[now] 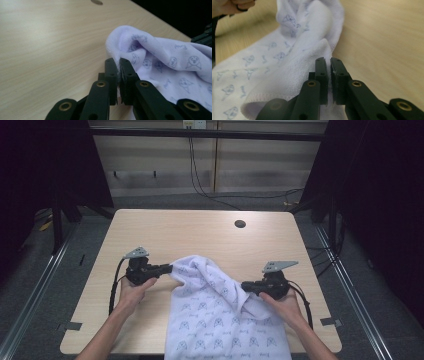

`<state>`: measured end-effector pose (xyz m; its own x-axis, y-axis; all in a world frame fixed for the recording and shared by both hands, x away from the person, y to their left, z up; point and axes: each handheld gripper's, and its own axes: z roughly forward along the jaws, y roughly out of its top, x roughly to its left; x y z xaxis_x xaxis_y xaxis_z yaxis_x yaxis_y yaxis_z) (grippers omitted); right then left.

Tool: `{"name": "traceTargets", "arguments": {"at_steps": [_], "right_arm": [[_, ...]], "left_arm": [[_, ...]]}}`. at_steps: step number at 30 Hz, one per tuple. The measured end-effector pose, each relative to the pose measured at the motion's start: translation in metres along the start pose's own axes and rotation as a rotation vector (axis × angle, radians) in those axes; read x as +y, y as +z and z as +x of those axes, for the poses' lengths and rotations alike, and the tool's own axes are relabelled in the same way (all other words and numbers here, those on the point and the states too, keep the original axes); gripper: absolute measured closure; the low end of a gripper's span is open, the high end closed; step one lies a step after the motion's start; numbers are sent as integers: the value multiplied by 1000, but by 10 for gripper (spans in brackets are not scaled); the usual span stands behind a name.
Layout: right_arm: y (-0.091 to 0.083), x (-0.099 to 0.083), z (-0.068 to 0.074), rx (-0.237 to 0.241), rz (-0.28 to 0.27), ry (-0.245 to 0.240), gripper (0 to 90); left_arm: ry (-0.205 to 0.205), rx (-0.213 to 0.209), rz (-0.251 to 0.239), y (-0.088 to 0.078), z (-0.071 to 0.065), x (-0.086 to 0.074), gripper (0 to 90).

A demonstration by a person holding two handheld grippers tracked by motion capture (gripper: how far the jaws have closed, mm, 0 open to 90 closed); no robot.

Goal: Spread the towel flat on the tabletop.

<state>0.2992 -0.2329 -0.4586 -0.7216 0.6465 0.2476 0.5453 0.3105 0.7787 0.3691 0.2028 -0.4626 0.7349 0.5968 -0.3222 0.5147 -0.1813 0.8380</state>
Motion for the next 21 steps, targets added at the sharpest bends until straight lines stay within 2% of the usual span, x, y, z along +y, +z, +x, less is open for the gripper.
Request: {"name": "traceTargets", "arguments": {"at_steps": [3, 5, 7, 8, 9, 10, 11, 13, 15, 16, 18, 19, 20, 21], "right_arm": [[-10, 5, -5, -19, -31, 8, 851], [-21, 13, -10, -30, -68, 17, 846], [-25, 16, -11, -33, -80, 17, 850], [-32, 23, -13, -38, -119, 27, 850], [-35, 26, -15, -35, -131, 27, 857], [-35, 26, -15, -35, -131, 27, 857], [-39, 32, -16, -60, -133, 23, 864], [-40, 34, -17, -61, -130, 19, 864], [-42, 40, -19, -74, -132, 12, 864], [-47, 50, -23, -103, -148, -2, 864], [-49, 56, -26, -116, -163, -1, 863], [-57, 69, -35, -159, -201, -3, 863], [-57, 69, -35, -159, -201, -3, 863], [-64, 85, -45, -201, -235, -5, 864]], "left_arm": [[7, 12, -14, -6, 1, 3, 863], [3, 6, -53, -13, 1, 10, 863], [7, 5, -68, -14, 1, 13, 863], [9, 2, -90, -17, -1, 21, 864], [9, 2, -90, -17, -1, 21, 864], [17, 2, -97, -18, -2, 24, 864], [31, 2, -98, -19, -3, 29, 864], [57, 22, -96, -21, -7, 37, 863], [64, 26, -114, -23, -9, 46, 863], [96, 41, -117, -27, -8, 58, 863], [103, 49, -122, -28, -8, 64, 863], [113, 67, -129, -30, -9, 70, 862], [117, 64, -138, -31, -8, 76, 862], [134, 84, -141, -31, -6, 88, 861]]}}
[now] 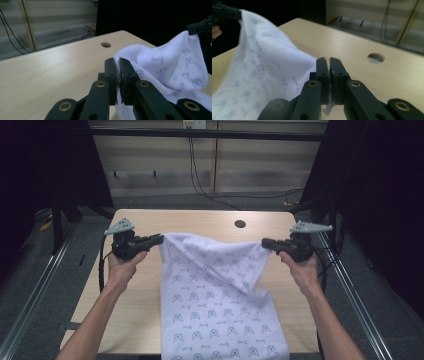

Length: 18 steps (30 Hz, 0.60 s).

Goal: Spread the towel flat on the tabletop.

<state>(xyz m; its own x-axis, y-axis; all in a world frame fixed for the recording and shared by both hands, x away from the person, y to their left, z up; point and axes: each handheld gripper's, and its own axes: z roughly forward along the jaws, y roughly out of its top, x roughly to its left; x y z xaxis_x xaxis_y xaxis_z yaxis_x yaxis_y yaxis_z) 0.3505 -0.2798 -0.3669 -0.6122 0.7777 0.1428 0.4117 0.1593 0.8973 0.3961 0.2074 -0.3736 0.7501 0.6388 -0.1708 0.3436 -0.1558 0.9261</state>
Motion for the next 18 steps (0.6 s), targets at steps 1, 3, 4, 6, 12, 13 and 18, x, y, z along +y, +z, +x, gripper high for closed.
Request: {"name": "traceTargets", "arguments": {"at_steps": [1, 3, 4, 6, 12, 13, 18], "right_arm": [[1, 8, -6, -27, -15, -12, 863], [2, 16, -12, -49, -23, -13, 863], [4, 24, -19, -82, -36, -18, 860], [9, 32, -30, -149, -19, -34, 816], [27, 11, -53, -206, 15, 67, 568], [29, 4, -50, -193, 35, 53, 558], [30, -36, -25, -78, 127, 16, 556]], "left_arm": [[0, 0, 0, 0, 0, 0, 860], [7, 15, 11, 8, 3, 8, 856], [-2, 14, 11, 11, 4, 9, 844], [-39, 32, 11, 19, 9, 9, 720], [-92, 32, 71, 34, 12, -19, 634], [-84, 21, 87, 35, 11, -26, 634], [-67, -10, 211, 35, 0, -64, 664]]}}
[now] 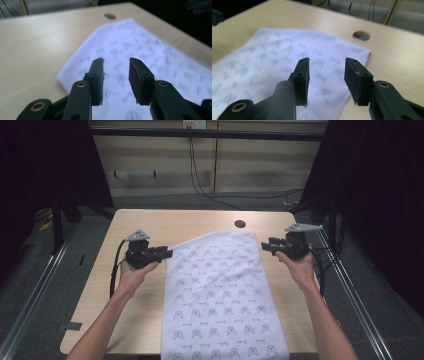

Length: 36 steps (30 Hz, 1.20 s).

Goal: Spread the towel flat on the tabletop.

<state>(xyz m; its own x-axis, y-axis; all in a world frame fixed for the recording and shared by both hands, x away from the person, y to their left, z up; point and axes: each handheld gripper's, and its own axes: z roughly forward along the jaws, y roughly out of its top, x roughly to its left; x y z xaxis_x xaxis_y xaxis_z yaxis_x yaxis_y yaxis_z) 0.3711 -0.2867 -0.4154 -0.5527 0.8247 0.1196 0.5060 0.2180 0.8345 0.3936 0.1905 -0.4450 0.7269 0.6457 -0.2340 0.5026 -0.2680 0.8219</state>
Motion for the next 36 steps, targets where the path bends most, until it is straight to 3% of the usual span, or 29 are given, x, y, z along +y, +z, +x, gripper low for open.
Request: {"name": "traceTargets", "arguments": {"at_steps": [2, 5, 6, 8, 10, 11, 12, 15, 16, 17, 18, 19, 20, 24, 25, 27, 28, 29, 30, 35, 36], "right_arm": [[0, -7, 5, 14, 15, -13, 561], [-1, -29, 18, 80, 61, -26, 589], [3, -47, 24, 113, 116, -28, 596], [6, -56, 26, 113, 149, -30, 593], [17, -80, 29, 125, 223, -26, 576], [17, -80, 29, 125, 223, -26, 576], [23, -87, 29, 116, 259, -31, 570], [24, -89, 29, 102, 259, -31, 596], [22, -90, 31, 86, 263, -59, 694], [22, -90, 31, 86, 263, -59, 694], [18, -94, 33, 79, 263, -62, 810], [18, -94, 33, 79, 263, -62, 810], [10, -99, 31, 75, 265, -45, 866], [-5, -109, 34, 91, 264, -20, 876], [-16, -116, 42, 102, 273, -18, 877], [-22, -119, 47, 104, 283, -23, 877], [-34, -127, 57, 114, 291, -22, 877], [-34, -127, 57, 114, 291, -22, 877], [-45, -134, 63, 127, 301, -19, 877], [-59, -143, 75, 160, 321, -18, 873], [-63, -146, 81, 180, 324, -25, 871]], "left_arm": [[5, -4, 26, 0, -3, -7, 674], [18, -66, 78, -3, -18, -30, 702], [26, -98, 101, -4, -27, -45, 695], [30, -108, 109, -4, -29, -52, 676], [53, -102, 162, 4, -31, -62, 615], [53, -102, 162, 4, -31, -62, 605], [45, -92, 168, 10, -28, -64, 602], [37, -76, 178, 17, -25, -66, 602], [36, -72, 175, 19, -24, -69, 607], [36, -72, 175, 19, -24, -69, 606], [37, -73, 177, 20, -24, -68, 603], [37, -73, 177, 20, -24, -68, 602], [43, -69, 174, 20, -24, -68, 602], [64, -80, 181, 21, -28, -69, 620], [99, -96, 196, 21, -34, -70, 663], [104, -112, 207, 20, -38, -71, 695], [110, -140, 225, 16, -45, -74, 758], [110, -140, 225, 16, -45, -74, 792], [110, -176, 249, 10, -53, -80, 831], [107, -214, 296, -7, -70, -91, 874], [116, -246, 314, -15, -77, -97, 872]]}}
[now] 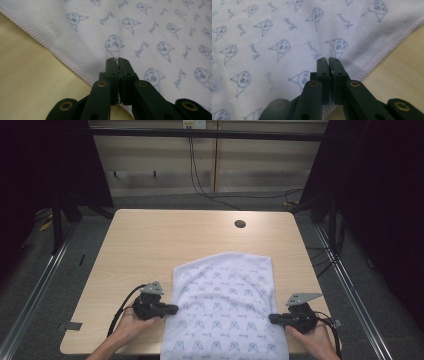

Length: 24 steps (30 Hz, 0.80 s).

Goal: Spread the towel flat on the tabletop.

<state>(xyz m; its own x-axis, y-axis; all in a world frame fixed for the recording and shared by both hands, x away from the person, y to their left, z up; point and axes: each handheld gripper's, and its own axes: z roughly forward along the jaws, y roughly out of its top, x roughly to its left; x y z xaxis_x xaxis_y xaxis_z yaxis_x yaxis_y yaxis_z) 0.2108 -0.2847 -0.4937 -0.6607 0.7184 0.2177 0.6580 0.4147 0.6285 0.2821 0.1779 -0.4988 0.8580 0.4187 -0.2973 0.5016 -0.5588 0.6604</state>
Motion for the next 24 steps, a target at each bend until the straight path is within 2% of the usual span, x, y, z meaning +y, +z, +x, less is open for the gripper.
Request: {"name": "traceTargets", "arguments": {"at_steps": [1, 2, 3, 4, 5, 6, 7, 8, 10, 11, 12, 13, 14, 15, 16, 18, 19, 20, 21, 22, 24], "right_arm": [[0, 0, 0, 0, 0, 0, 871], [-2, -3, 6, 18, 15, -2, 859], [-2, -3, 9, 22, 14, -14, 828], [-3, -3, 10, 22, 11, -27, 796], [-3, -3, 10, 22, 11, -27, 796], [-5, 0, 9, 22, -39, -20, 770], [-6, 4, 7, 18, -76, -22, 770], [-6, 4, 7, 18, -76, -22, 770], [-6, 12, 1, 3, -125, -15, 754], [-5, 16, -3, -6, -134, -13, 752], [-1, 21, -7, -23, -139, -7, 737], [-1, 21, -7, -23, -139, -7, 737], [0, 23, -9, -29, -137, -5, 736], [1, 25, -11, -32, -141, -4, 733], [2, 26, -12, -36, -143, -2, 727], [2, 26, -13, -35, -150, -1, 723], [1, 26, -13, -37, -155, -4, 719], [-1, 25, -13, -40, -159, -6, 712], [-1, 25, -13, -40, -159, -6, 712], [-2, 24, -13, -43, -160, -1, 708], [-2, 23, -13, -44, -161, -3, 704]], "left_arm": [[0, 0, 0, 0, 0, 0, 868], [7, -5, 8, -5, -6, -4, 843], [7, -5, 8, -5, -6, -4, 798], [-4, -7, -30, -11, -4, -3, 750], [-4, -7, -30, -11, -4, -3, 711], [-32, 49, -82, -15, 10, 5, 688], [-58, 74, -125, -17, 19, 10, 674], [-58, 74, -125, -17, 19, 10, 659], [-100, 138, -179, -17, 39, 23, 654], [-101, 164, -200, -15, 49, 29, 654], [-124, 232, -209, -9, 68, 42, 610], [-124, 232, -209, -9, 68, 42, 580], [-136, 244, -224, -6, 77, 46, 580], [-162, 253, -226, -2, 86, 49, 570], [-186, 273, -227, 1, 92, 50, 522], [-203, 239, -210, 9, 99, 52, 517], [-210, 242, -209, 12, 99, 53, 519], [-189, 213, -189, 17, 97, 55, 645], [-189, 213, -189, 17, 97, 55, 734], [-167, 230, -186, 20, 93, 57, 813], [-133, 187, -213, 20, 83, 61, 863]]}}
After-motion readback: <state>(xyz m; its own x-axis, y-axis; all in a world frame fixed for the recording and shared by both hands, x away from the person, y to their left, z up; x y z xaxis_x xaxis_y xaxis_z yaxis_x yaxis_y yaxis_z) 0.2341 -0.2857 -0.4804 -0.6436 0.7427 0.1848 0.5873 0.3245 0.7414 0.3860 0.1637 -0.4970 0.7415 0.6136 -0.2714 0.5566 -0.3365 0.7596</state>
